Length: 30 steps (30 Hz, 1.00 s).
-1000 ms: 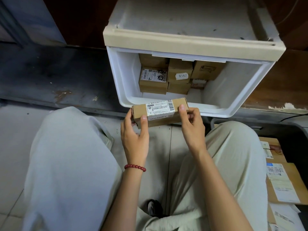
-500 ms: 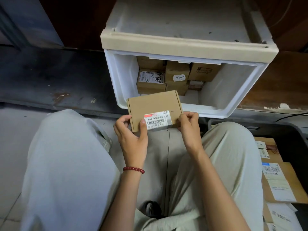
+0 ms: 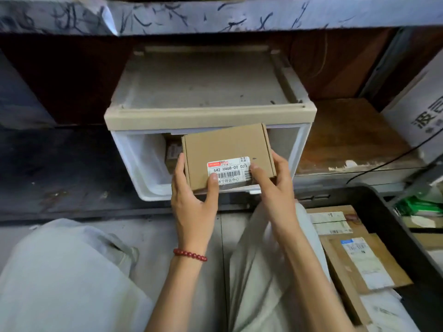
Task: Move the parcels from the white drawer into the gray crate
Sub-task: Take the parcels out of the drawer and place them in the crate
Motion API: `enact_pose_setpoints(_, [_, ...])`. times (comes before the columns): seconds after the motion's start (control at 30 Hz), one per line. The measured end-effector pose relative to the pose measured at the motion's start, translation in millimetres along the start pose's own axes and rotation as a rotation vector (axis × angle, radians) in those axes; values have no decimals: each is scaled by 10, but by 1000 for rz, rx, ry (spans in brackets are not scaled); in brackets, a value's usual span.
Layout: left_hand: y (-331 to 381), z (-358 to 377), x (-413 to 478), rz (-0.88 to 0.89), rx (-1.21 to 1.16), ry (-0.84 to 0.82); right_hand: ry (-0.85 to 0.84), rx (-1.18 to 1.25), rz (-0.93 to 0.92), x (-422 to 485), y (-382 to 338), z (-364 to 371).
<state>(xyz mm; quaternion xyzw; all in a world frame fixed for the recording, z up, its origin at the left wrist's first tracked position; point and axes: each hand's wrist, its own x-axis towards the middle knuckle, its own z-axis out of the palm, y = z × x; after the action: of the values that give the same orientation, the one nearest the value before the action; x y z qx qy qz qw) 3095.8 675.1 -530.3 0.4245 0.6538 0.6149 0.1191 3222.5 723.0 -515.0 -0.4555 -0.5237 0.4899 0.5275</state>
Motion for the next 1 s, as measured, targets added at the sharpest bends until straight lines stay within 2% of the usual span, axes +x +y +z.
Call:
enact_pose_setpoints(0.1, [173,203,38,59,-47,-102,112,2,1,31,-99,-354])
enact_pose_setpoints(0.2, [373,464,21,122,-74,-287,253,-9,40,-15,-143,-829])
enact_pose_setpoints(0.33, [696,889,-44,200,13,-587,406,-27,101,-194,-120,-1411])
enact_pose_setpoints(0.5, [898,1423,-215,344,105,-853,562,8,186,-427,96,-1918])
enact_pose_setpoints(0.77, [742,2036,-419,368,286,-1152,676,12,355,-716,596,-2243])
enact_pose_setpoints(0.87, [513,2151,-519,314,362,-1264,632,-20,455,-869,747,-2221])
enact_pose_setpoints(1.0, [196,2207,-677,285,577,-1444,565,-73,555,-1139,986,-2193])
